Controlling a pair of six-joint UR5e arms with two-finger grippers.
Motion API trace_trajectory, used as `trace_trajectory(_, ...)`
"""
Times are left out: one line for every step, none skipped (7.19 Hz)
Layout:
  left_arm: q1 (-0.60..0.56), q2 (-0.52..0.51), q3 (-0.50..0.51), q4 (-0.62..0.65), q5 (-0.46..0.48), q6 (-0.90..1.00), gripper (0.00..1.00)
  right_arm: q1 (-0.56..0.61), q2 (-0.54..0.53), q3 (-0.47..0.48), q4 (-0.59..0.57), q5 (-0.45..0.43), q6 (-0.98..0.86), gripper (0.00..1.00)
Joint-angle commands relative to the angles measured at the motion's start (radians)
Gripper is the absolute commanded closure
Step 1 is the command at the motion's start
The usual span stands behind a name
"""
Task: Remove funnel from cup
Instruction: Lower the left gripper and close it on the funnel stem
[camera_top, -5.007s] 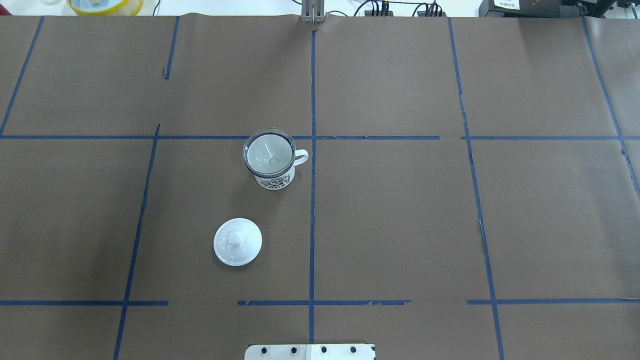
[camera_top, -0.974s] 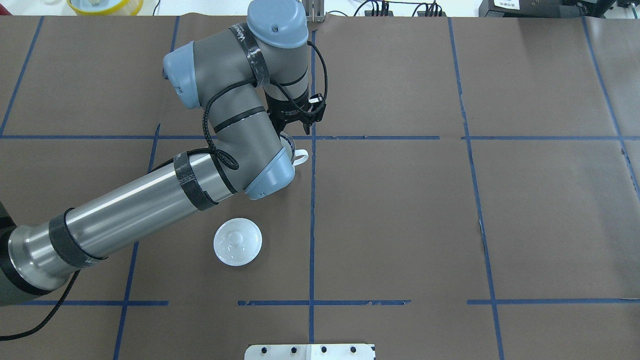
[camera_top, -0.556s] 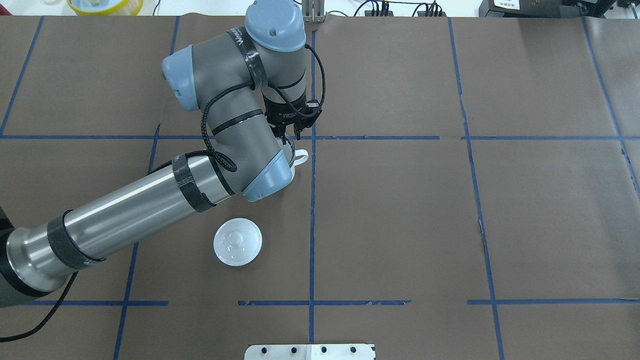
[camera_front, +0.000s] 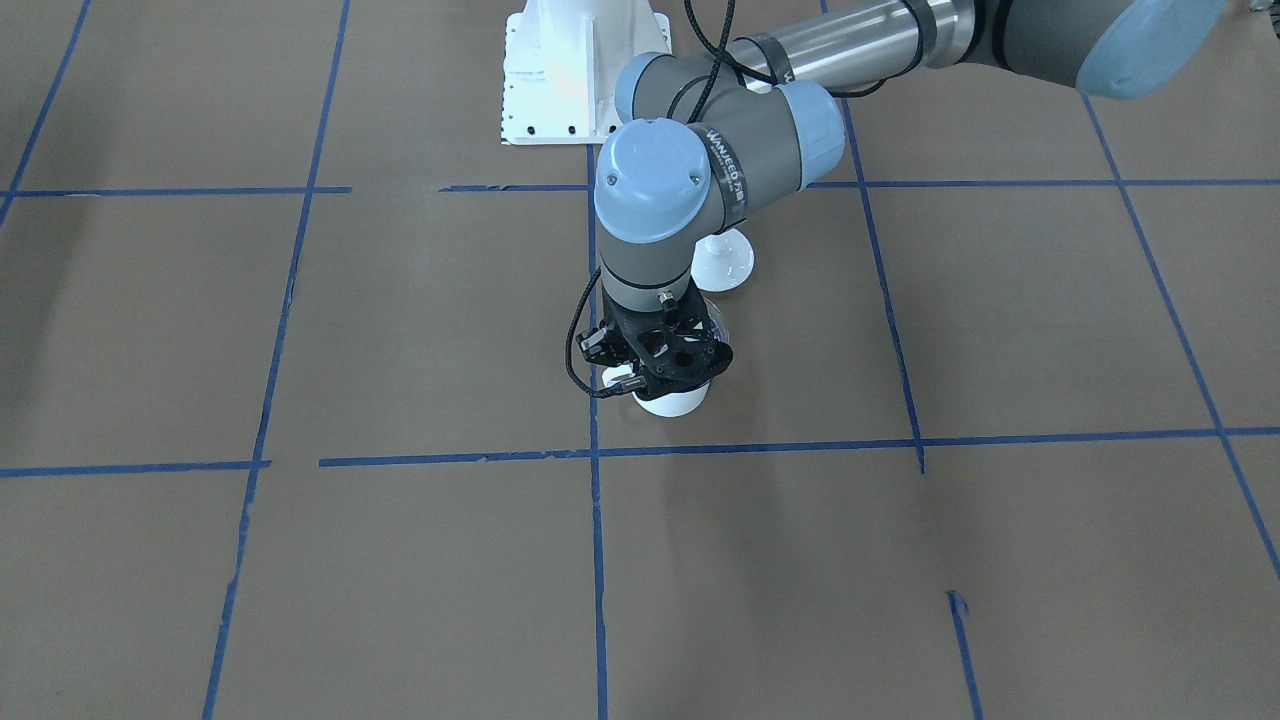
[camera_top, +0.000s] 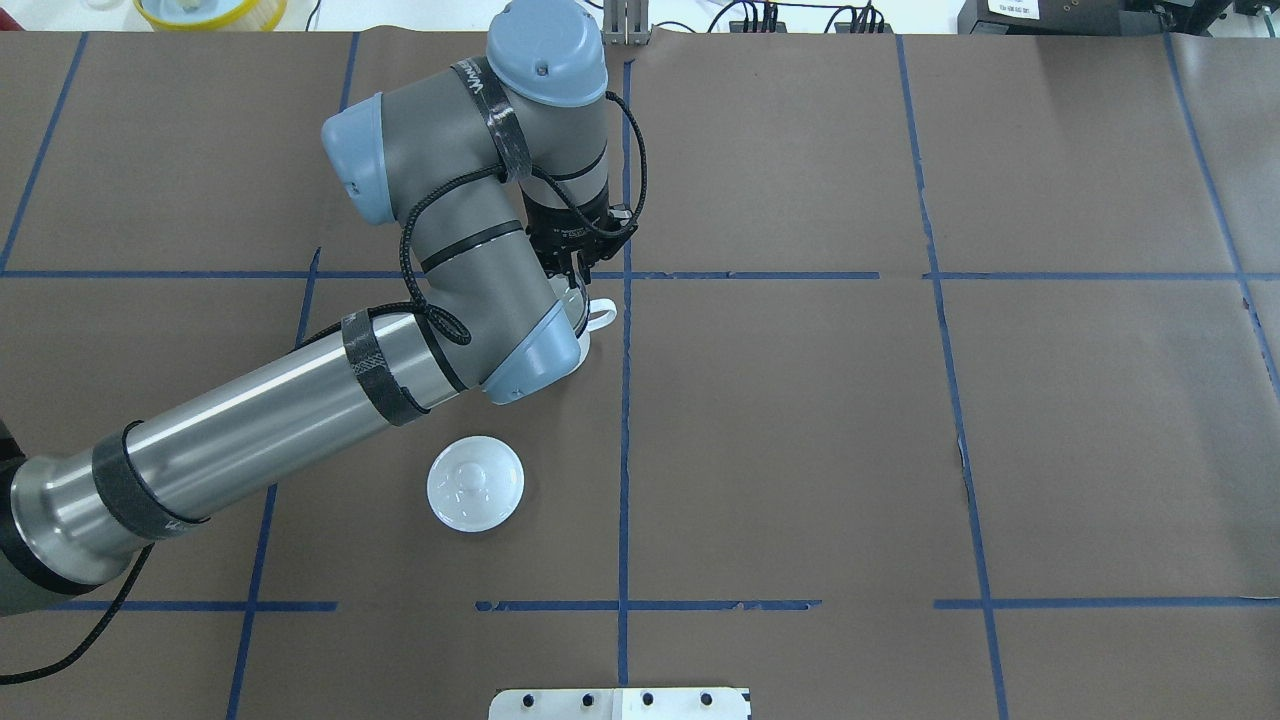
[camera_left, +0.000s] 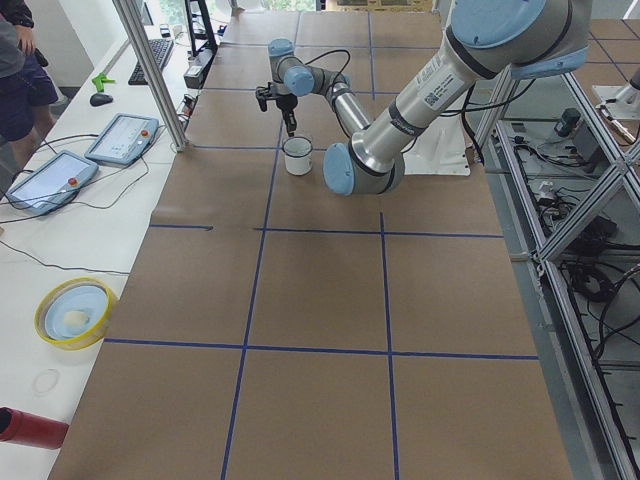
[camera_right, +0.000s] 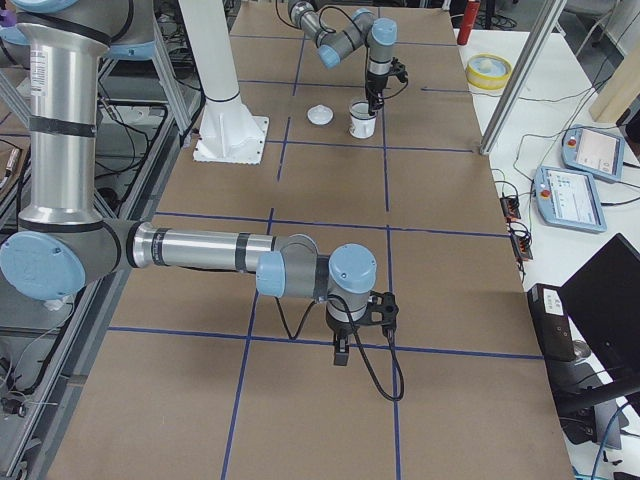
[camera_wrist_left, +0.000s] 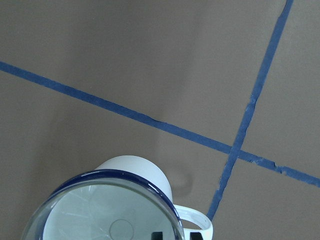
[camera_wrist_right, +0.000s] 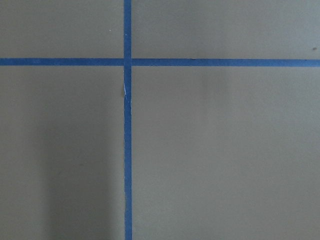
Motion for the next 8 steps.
trace_trajectory(0.001,0.000,0.000,0.000,0.000,0.000,0.90,0.000,0.000,0.000,0.000,0.000,0.000,0.00)
trace_trajectory(0.001,0.000,-0.002,0.001,0.003,0.000,1.00,0.000,0.000,0.000,0.000,0.000,0.000,0.00)
trace_trajectory(0.001,-0.001,-0.008,0.002,0.012,0.002,1.00,0.000,0.000,0.000,0.000,0.000,0.000,0.00)
trace_trajectory(0.001,-0.001,-0.012,0.006,0.012,0.002,1.00,0.000,0.000,0.000,0.000,0.000,0.000,0.00)
trace_trajectory(0.001,-0.004,-0.021,0.012,0.015,0.008,1.00,0.000,0.000,0.000,0.000,0.000,0.000,0.00)
trace_trajectory(0.001,-0.006,-0.044,0.053,0.015,0.018,1.00,0.000,0.000,0.000,0.000,0.000,0.000,0.00)
trace_trajectory(-0.002,-0.009,-0.108,0.146,0.015,0.063,1.00,0.000,0.000,0.000,0.000,0.000,0.000,0.00)
trace_trajectory(-0.005,-0.009,-0.183,0.241,0.015,0.092,1.00,0.000,0.000,0.000,0.000,0.000,0.000,0.00)
